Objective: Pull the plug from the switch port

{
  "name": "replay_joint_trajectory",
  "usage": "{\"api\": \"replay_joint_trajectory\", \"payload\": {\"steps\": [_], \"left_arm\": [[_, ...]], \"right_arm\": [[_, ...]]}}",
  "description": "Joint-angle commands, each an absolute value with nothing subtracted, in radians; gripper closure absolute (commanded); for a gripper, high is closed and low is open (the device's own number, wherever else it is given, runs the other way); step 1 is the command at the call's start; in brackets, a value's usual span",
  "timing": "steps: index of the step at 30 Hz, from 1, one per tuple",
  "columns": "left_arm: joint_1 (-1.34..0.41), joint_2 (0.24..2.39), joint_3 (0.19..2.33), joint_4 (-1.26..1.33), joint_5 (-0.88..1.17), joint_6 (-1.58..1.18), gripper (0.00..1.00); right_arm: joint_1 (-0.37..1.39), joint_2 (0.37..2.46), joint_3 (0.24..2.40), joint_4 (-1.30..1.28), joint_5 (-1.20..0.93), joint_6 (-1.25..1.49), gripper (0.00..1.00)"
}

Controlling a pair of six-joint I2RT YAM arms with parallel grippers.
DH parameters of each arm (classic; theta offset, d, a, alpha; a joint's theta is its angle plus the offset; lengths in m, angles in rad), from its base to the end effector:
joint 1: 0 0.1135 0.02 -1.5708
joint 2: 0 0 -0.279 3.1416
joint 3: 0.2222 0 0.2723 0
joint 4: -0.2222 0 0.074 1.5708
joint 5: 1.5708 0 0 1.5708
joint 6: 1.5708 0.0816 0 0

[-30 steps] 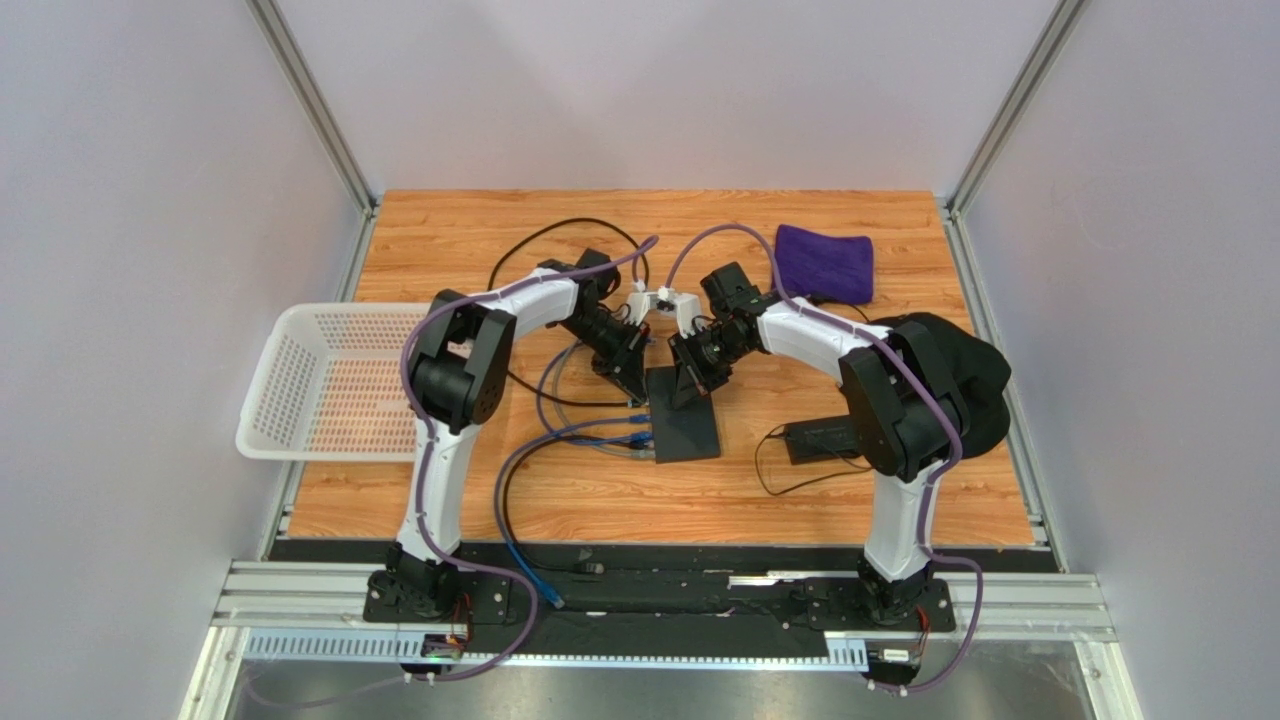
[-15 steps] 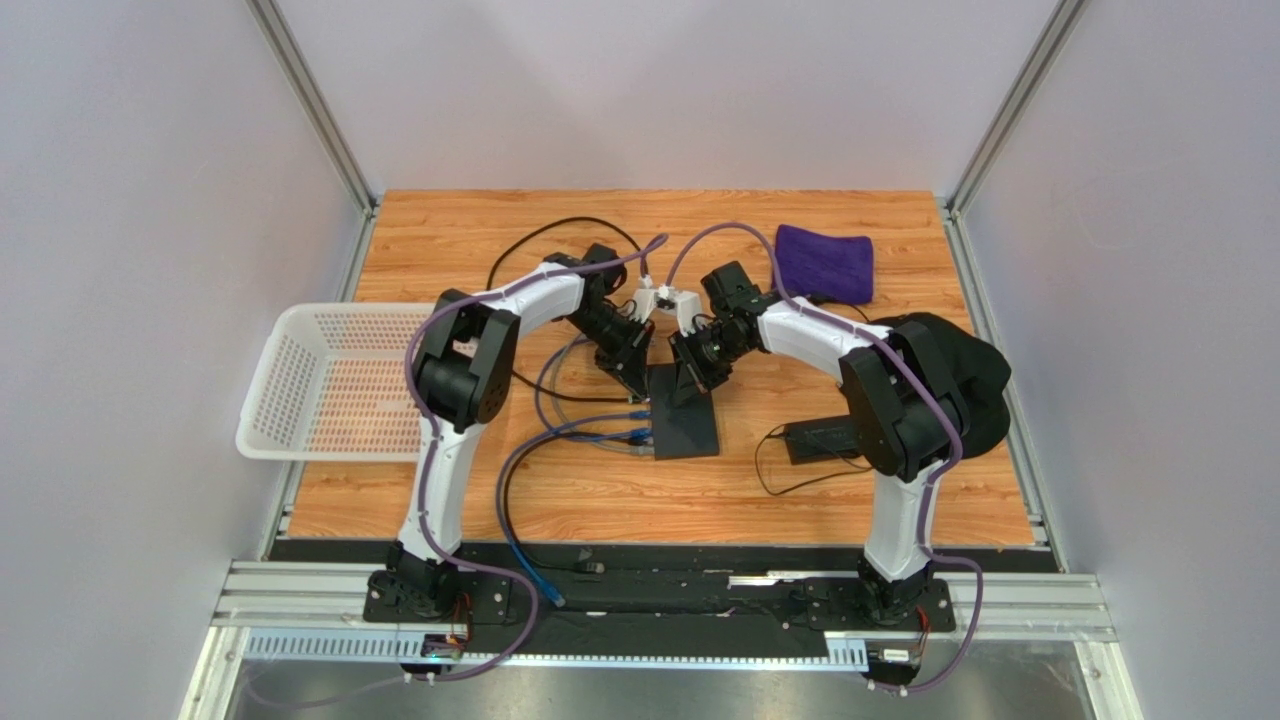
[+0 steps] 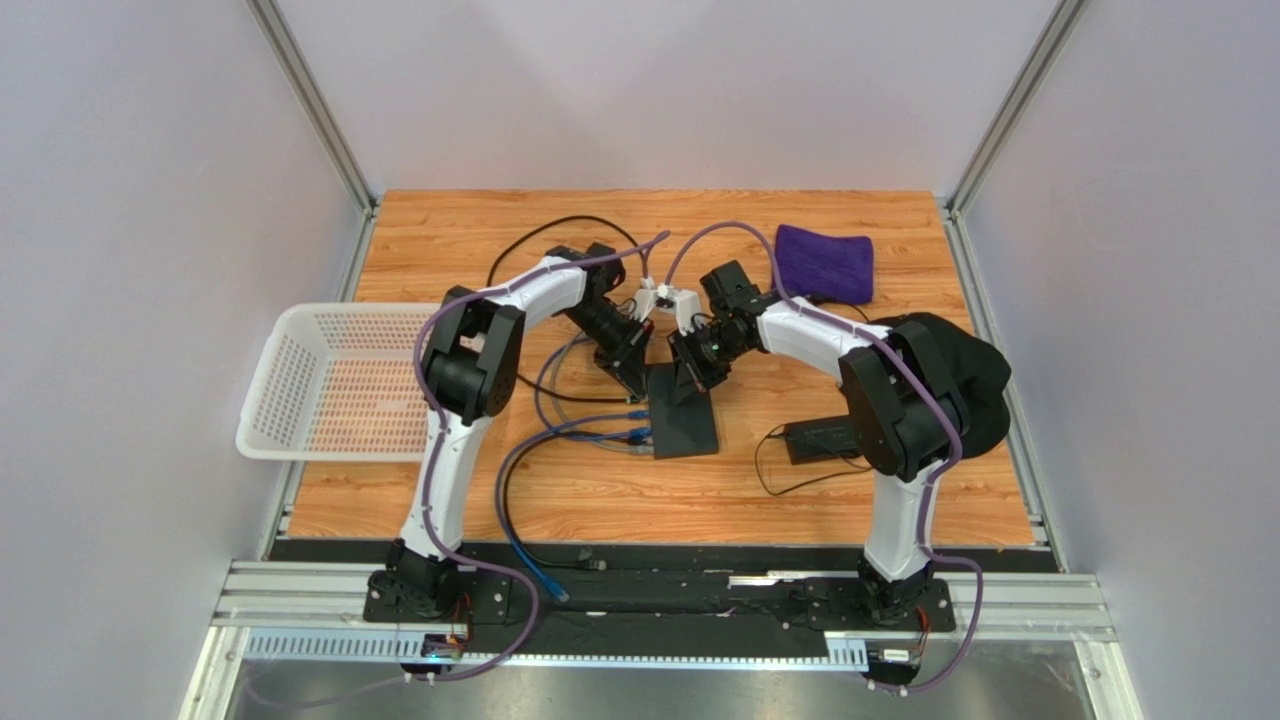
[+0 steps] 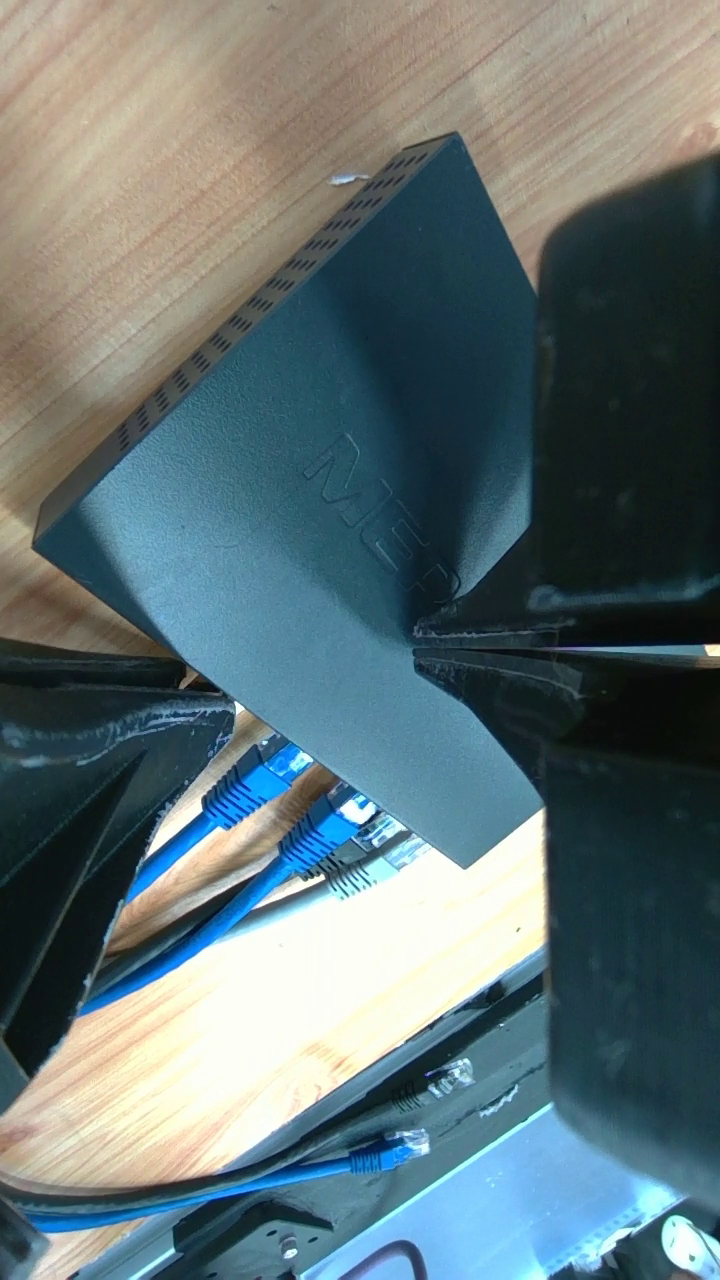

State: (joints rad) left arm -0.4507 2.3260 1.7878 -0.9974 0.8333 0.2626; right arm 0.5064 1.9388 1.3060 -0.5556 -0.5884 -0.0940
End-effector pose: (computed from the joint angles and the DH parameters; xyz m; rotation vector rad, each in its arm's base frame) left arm 0.4009 -0.2611 0.1032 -1.0097 -2.6469 1.2529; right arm 0.3479 0.2448 0.1335 -0.9659 2.5756 0.9232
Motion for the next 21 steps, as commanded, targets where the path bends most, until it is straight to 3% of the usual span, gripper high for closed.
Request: {"api": "replay_joint_trajectory", "payload": {"steps": [1, 10, 21], "left_arm": [[-0.456, 2.346, 1.83, -1.088, 0.831, 0.337, 1.0], [-0.453, 2.275, 1.703, -1.071, 0.804, 0.376, 1.0], [-0.451, 2.35, 1.959, -1.224, 0.698, 0.482, 1.0]], "right_arm": [[0.514, 1.979, 1.298, -0.531, -0.509, -0.121, 1.0], [0.514, 1.951, 1.27, -0.522, -0.506, -0.124, 1.0], [0.514, 1.939, 1.261, -0.522, -0.499, -0.133, 1.0]]}}
